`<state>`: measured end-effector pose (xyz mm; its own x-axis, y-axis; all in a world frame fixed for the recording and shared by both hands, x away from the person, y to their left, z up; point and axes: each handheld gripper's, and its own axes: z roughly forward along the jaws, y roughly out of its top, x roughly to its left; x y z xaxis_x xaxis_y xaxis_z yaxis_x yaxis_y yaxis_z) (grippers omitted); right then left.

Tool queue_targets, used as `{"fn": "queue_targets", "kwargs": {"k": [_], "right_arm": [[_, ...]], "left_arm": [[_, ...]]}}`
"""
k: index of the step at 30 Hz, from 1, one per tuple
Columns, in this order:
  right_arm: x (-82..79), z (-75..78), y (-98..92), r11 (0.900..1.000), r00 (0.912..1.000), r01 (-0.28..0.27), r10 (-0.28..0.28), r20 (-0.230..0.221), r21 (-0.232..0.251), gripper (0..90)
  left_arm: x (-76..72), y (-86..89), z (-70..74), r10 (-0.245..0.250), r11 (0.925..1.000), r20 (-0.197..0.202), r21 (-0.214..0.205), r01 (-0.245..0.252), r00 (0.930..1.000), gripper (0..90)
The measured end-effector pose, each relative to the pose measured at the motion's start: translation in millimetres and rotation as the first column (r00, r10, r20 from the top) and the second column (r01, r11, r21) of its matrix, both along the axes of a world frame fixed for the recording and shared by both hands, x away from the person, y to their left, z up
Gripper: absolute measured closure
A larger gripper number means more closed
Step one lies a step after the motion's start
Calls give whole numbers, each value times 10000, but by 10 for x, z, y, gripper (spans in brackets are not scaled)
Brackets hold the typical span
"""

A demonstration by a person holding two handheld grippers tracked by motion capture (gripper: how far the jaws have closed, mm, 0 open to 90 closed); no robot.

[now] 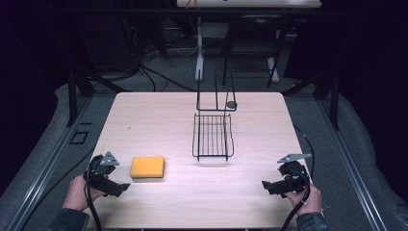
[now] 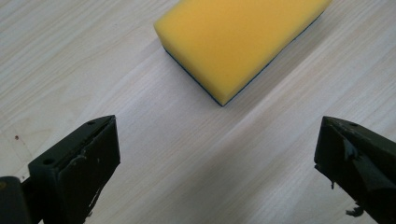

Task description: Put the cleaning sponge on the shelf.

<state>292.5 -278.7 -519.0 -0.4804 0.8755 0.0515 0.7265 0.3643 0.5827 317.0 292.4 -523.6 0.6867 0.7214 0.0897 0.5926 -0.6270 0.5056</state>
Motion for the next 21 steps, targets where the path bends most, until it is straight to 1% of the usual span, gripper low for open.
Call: {"fn": "queue_targets", "kwargs": {"k": [1, 4, 7, 9, 12, 13, 14, 15, 17, 18, 19, 20, 21], "right_arm": [[4, -4, 13, 10000, 10000, -44, 44, -1, -2, 16], [10, 1, 40, 9997, 9997, -222, 222, 41, -65, 19], [18, -2, 37, 9997, 9997, -242, 242, 36, -14, 19], [18, -2, 29, 9997, 9997, -230, 230, -42, -70, 20], [22, -2, 12, 9995, 9996, -281, 282, 75, -144, 21], [21, -2, 9, 9996, 9996, -272, 273, 118, -95, 21], [13, 1, 9, 9997, 9997, -221, 222, 38, -35, 21], [13, -4, 8, 9998, 9997, -223, 223, 69, 4, 21], [13, -5, 10, 9998, 9997, -220, 220, 51, 8, 21], [14, -4, 11, 9997, 9997, -238, 238, 49, 24, 22], [14, -4, 11, 9997, 9997, -238, 238, 49, 24, 22], [14, 0, 15, 9996, 9996, -267, 267, 19, 4, 25], [15, 1, 12, 9996, 9996, -295, 295, -20, -14, 27]], "left_arm": [[-5, -2, 7, 32, 10000, -6, -63, -32, 10000, 4], [-7, -22, 36, -107, 9999, 21, -85, 107, 9999, 4], [12, -52, 51, -281, 9996, -17, 62, 282, 9996, 4], [39, -64, 60, -386, 9991, -38, 143, 387, 9992, 4], [67, -83, 67, -523, 9985, -78, 145, 524, 9986, 4], [86, -100, 74, -659, 9976, -136, 196, 661, 9977, 4], [117, -122, 90, -823, 9962, -124, 279, 826, 9965, 4], [138, -134, 101, -864, 9959, -145, 241, 868, 9962, 3], [181, -162, 135, -1047, 9940, -197, 307, 1053, 9943, 3], [202, -180, 153, -1159, 9923, -199, 412, 1167, 9931, 3], [202, -180, 153, -1159, 9923, -199, 412, 1167, 9931, 3], [246, -214, 192, -1387, 9891, -298, 452, 1399, 9899, 3], [267, -230, 215, -1477, 9875, -284, 505, 1490, 9886, 3]]}}
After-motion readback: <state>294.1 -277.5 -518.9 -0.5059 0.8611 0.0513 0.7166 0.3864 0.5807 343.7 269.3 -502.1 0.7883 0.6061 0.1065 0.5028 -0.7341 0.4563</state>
